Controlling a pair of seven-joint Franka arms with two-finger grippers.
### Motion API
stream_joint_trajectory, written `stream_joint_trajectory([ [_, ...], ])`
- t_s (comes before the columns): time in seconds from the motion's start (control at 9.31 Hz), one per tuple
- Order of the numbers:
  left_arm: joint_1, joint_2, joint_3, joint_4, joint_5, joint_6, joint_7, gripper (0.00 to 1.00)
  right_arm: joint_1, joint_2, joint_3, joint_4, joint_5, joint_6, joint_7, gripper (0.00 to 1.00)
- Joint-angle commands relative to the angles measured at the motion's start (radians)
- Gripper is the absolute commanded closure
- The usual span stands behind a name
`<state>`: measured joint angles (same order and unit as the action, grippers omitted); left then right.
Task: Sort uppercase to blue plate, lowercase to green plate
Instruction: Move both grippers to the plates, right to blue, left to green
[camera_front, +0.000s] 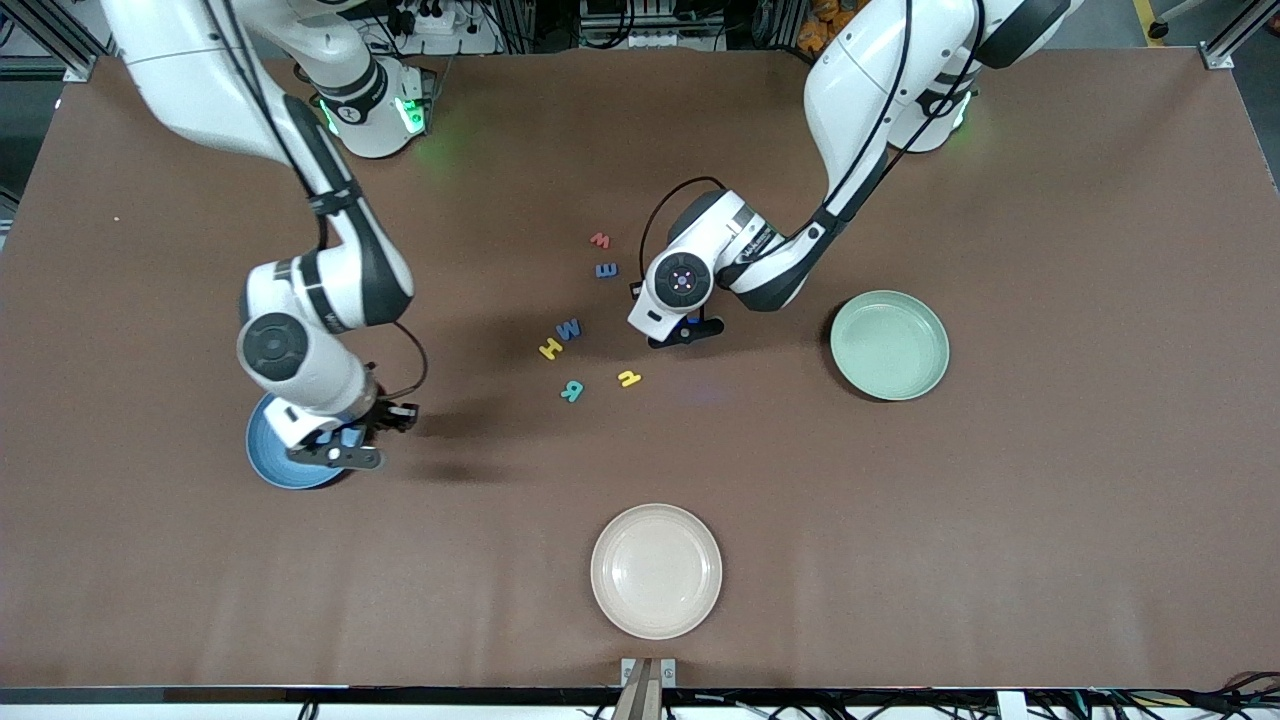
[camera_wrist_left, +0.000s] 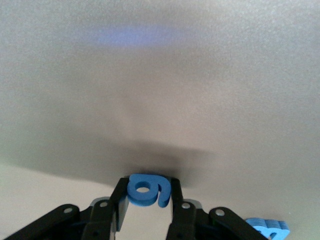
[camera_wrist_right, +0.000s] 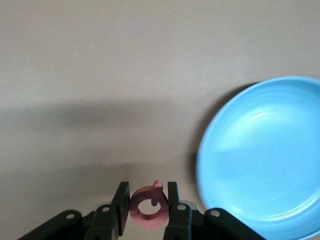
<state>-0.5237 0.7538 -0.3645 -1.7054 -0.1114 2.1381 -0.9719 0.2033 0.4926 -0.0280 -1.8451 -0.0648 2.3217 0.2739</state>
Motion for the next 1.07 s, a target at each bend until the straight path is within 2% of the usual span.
stream_joint_trajectory([
  [0.0,-0.006,0.009,0.007,0.000,0.038,0.006,-0.030,0.65,-0.106,-0.034,0.016,-0.023,-0.018,-0.012,-0.173,1.00],
  [0.21,-0.003,0.009,0.007,0.000,0.036,0.006,-0.031,0.65,-0.181,-0.031,0.016,-0.019,-0.018,-0.010,-0.307,1.00],
  [0.32,0.008,0.003,0.007,0.007,0.030,0.006,-0.031,0.65,-0.197,-0.025,0.016,-0.014,-0.018,-0.010,-0.324,0.89],
  [0.43,0.016,-0.004,0.007,0.012,0.026,0.002,-0.033,0.65,-0.199,-0.025,0.016,-0.014,-0.018,-0.005,-0.323,0.29],
  [0.54,0.025,-0.020,0.007,0.012,0.021,-0.013,-0.047,0.65,-0.199,-0.025,0.017,-0.014,-0.016,-0.004,-0.323,0.00],
  [0.75,0.057,-0.043,0.004,0.026,0.021,-0.085,-0.048,0.66,-0.196,-0.023,0.017,-0.011,-0.015,-0.007,-0.314,0.00],
  [0.97,0.102,-0.112,-0.002,0.033,0.019,-0.148,-0.038,0.69,-0.186,-0.023,0.020,-0.006,-0.007,-0.010,-0.292,0.00],
])
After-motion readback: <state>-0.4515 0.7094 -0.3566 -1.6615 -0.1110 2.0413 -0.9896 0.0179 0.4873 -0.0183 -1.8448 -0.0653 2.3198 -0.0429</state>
